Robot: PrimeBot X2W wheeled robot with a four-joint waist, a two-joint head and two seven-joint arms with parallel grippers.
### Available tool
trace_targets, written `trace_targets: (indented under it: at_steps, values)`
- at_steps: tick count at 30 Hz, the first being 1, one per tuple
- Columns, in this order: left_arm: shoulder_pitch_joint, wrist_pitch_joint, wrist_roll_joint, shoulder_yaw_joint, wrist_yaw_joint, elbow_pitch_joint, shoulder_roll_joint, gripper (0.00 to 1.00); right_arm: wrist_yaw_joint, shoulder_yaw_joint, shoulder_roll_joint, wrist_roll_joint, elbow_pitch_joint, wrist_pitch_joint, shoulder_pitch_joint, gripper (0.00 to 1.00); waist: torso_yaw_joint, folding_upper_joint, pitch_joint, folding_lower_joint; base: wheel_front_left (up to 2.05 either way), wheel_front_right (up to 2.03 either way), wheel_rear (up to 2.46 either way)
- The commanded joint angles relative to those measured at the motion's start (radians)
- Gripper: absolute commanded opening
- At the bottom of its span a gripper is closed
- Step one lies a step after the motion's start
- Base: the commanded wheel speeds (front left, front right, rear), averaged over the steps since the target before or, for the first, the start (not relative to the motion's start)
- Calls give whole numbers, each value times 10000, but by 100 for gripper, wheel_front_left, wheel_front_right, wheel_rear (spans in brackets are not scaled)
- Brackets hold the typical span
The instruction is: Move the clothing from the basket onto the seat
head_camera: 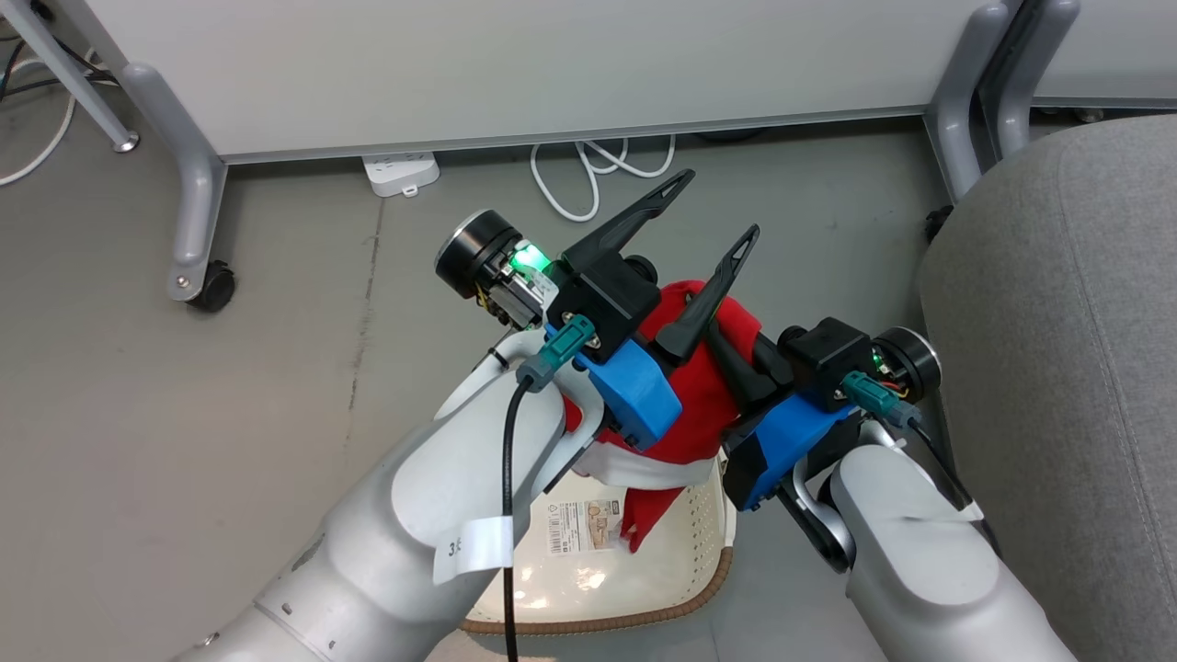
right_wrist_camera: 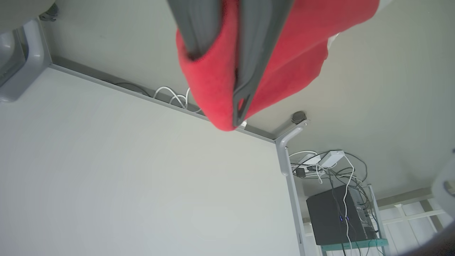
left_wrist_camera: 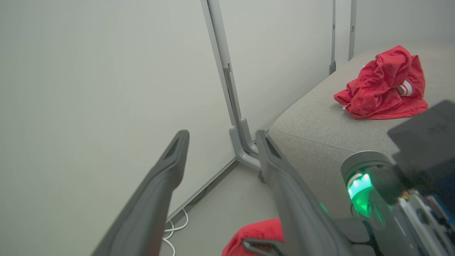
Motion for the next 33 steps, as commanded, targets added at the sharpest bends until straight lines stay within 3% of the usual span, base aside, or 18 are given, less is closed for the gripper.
trace_targets:
  at_steps: [1,13,33]
  values:
    - [-83,-51,73,94,50,27,-4,100,1,-118,13,35,-124,-8,-165,0,-121,0,59,-1,0,0,0]
    - [38,-51,482,238,-127,95,20,100,1,-1611,-225,-177,-1029,-8,-282,0,-1192,0,589,-1,0,0,0]
    - [513,-49,809,-616,-375,-34,51,100,1,-3819,-755,-358,-3096,-10,577,0,-3229,0,1257,-1,0,0,0]
